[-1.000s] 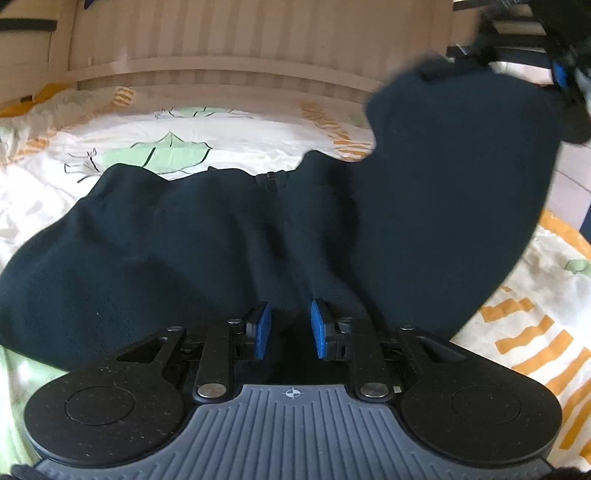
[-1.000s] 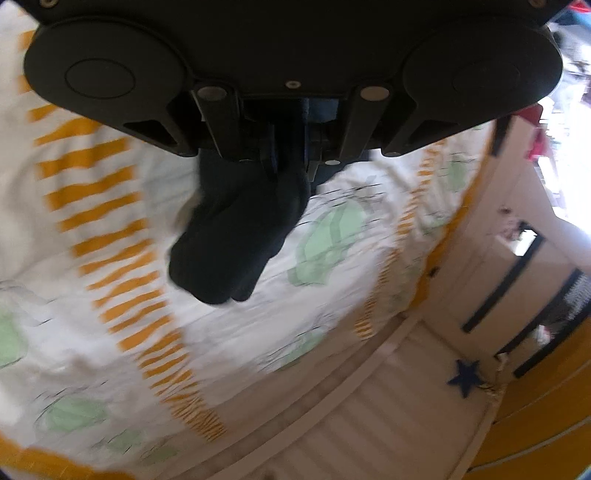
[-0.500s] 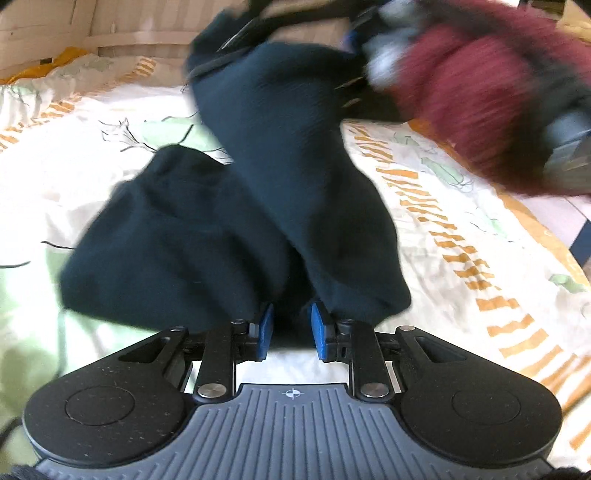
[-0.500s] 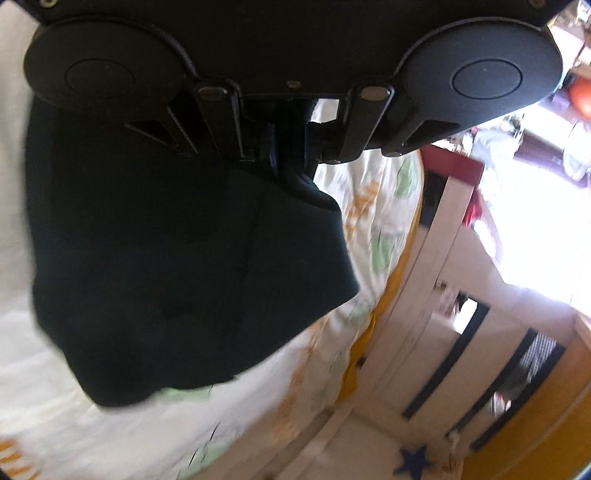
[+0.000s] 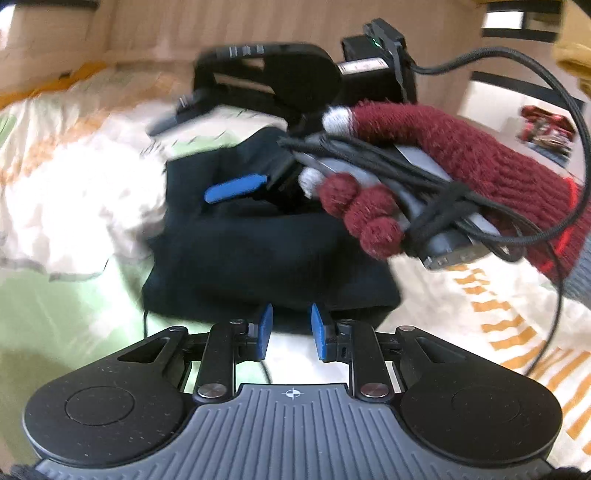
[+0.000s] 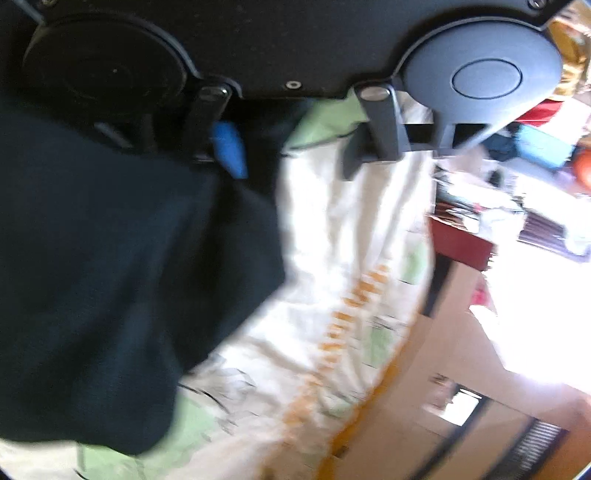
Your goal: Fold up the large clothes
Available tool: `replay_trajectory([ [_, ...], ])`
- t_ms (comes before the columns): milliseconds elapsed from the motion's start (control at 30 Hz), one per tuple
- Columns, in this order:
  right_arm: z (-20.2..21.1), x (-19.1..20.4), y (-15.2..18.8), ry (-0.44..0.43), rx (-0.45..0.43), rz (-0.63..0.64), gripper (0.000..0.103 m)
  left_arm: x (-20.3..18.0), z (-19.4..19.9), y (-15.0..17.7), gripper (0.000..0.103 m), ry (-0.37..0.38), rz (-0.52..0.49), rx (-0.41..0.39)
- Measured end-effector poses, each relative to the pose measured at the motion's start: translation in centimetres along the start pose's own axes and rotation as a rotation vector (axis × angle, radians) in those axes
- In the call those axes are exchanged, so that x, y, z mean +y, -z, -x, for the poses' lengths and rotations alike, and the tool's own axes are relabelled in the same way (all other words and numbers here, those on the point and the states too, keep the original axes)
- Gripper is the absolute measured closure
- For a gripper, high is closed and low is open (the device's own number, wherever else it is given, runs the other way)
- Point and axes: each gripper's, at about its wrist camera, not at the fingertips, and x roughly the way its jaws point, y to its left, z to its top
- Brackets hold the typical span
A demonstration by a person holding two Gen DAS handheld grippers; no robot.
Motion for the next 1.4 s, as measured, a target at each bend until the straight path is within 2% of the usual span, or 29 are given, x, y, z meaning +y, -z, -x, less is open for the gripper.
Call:
replay_trajectory([
  [133,4.4,2.5,-0.3,-0.050,-0.100,0.087,0.016,-1.4,0.7,-0.8,0.080,0.046,-0.087,-0.088],
  [200,6.5,2.9,-0.5,-0.037,-0.167,0.118,0.016,-1.6,0.5,-1.4,0.080,0.039,-0.116,-0.120],
  [400,12.2,2.0,0.3,0.137,-0.362,0.178,0.015,-0.6,-1.8,-2.4,0.079,-0.021,-0.076,-0.174],
  [467,12.8,1.1,0.8,0.194,-0.409,0.187,0.017,0.4,-3.4,-2.3,0.079,-0.066,-0.055,-0.145],
  [500,13.0,0.7,1.1,0.236,-0.422,0.195,0.026,1.1,-4.6,-2.2,0.079,-0.091,-0.037,-0.103],
  [533,12.8,0.5,1.3,0.283,-0.425,0.206,0.041,2.0,-5.9,-1.9,0.079,-0.120,-0.006,-0.053],
  [567,12.5,0.5,1.4,0.333,-0.422,0.221,0.049,3.0,-6.9,-1.5,0.079,-0.130,0.026,-0.002],
  [600,11.8,0.8,1.3,0.386,-0.419,0.239,0.067,3.8,-7.9,-1.2,0.079,-0.118,0.061,0.038],
  [633,11.3,0.7,1.5,0.441,-0.413,0.262,0.083,4.4,-8.3,-0.8,0.079,-0.110,0.087,0.038],
  [667,10.6,0.6,1.6,0.481,-0.402,0.286,0.086,4.3,-8.1,-0.8,0.079,-0.108,0.086,0.027],
  [733,10.0,0.6,1.7,0.519,-0.385,0.323,0.086,3.9,-7.9,-0.8,0.079,-0.114,0.062,0.027],
  [833,8.8,1.1,1.2,0.525,-0.389,0.378,0.086,4.1,-7.9,-0.7,0.079,-0.115,0.058,0.021],
  [1000,5.3,1.1,-1.4,0.575,-0.362,0.444,0.086,4.2,-8.6,-0.8,0.079,-0.111,0.057,0.019],
  [1067,3.2,-0.1,-2.8,0.637,-0.317,0.454,0.087,4.1,-8.5,-0.7,0.079,-0.114,0.049,0.013],
  [1100,2.1,-1.1,-3.5,0.674,-0.285,0.442,0.094,4.1,-8.6,-0.7,0.079,-0.115,0.045,0.010],
  [1200,-1.0,-4.6,-4.8,0.758,-0.164,0.373,0.103,4.0,-8.6,-0.5,0.079,-0.117,0.035,0.006],
  [1400,-0.5,-5.3,-4.3,0.736,-0.175,0.351,0.103,3.2,-8.1,0.0,0.080,-0.133,-0.003,-0.007],
])
